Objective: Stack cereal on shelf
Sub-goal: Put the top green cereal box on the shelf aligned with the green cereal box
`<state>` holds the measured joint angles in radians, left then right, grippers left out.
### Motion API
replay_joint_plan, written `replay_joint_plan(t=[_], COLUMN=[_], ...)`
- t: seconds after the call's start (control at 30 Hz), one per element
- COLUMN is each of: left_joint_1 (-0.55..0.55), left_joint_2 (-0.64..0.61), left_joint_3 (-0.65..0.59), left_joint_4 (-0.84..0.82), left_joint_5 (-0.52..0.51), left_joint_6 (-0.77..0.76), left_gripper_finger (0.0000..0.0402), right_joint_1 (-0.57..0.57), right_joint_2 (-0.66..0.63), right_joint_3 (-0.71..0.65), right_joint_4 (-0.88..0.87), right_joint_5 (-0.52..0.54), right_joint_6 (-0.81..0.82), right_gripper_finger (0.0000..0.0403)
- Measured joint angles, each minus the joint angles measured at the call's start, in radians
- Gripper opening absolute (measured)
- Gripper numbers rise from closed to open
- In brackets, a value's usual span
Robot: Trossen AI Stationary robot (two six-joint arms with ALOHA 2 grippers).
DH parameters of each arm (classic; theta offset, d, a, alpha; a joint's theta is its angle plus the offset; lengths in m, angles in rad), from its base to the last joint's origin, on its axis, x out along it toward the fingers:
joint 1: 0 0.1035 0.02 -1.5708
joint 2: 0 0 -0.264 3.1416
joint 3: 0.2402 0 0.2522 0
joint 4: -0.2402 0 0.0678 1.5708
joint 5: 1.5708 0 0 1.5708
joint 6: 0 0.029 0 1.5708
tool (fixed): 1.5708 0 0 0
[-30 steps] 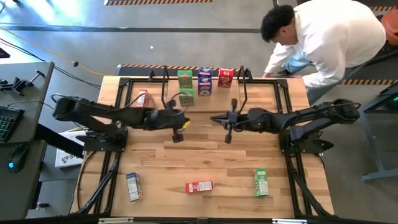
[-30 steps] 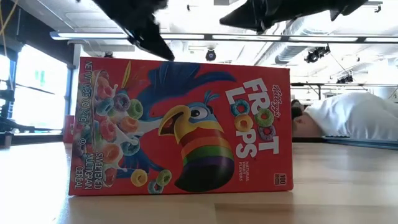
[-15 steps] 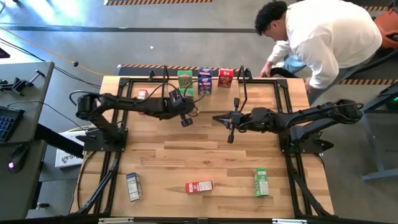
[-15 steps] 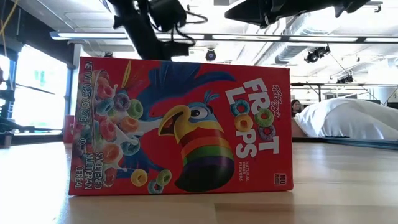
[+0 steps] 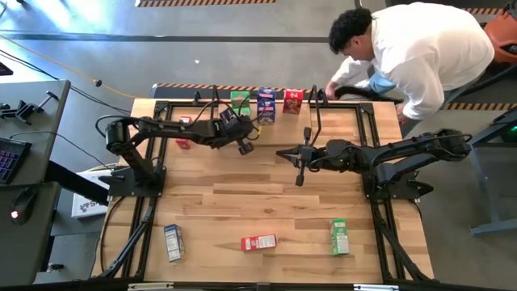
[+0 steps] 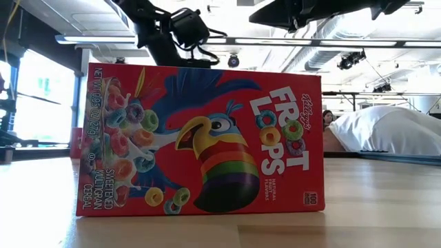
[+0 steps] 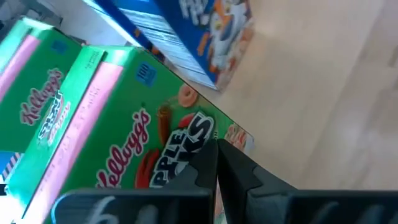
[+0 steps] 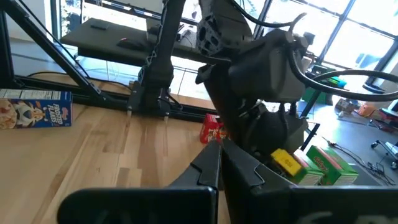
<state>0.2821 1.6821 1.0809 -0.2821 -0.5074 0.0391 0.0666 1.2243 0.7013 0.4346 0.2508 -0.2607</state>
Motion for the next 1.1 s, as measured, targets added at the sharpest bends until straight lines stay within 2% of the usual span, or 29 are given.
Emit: replay_joint_plan(t=[0.33,0.67,0.83,1.1], left_joint_1=[0.035,-0.027,-0.025,-0.006], left_joint_2=[0.013,0.002,0.007,0.008], left_joint_3=[-0.022,-0.024,-0.024,-0.024], left_joint_4=[0.043,-0.018,-0.045,-0.045], left_joint_5=[0.023,0.016,-0.012,0.008], left_joint_6=[0.018,0.009,-0.002,-0.009], left_gripper_finger=[0.0,0.0,0.0,0.0], right_joint_1=[0.0,0.0,0.0,0.0], right_joint_2=[0.0,0.0,0.0,0.0], right_joint_3=[0.0,0.0,0.0,0.0], right_joint_4=[-0.005,-0.005,-0.005,-0.005], right_joint_5=[-0.005,-0.015,-0.016,-0.018], right_joint_6=[0.017,0.017,0.02,0.021], right_gripper_finger=[0.0,0.0,0.0,0.0])
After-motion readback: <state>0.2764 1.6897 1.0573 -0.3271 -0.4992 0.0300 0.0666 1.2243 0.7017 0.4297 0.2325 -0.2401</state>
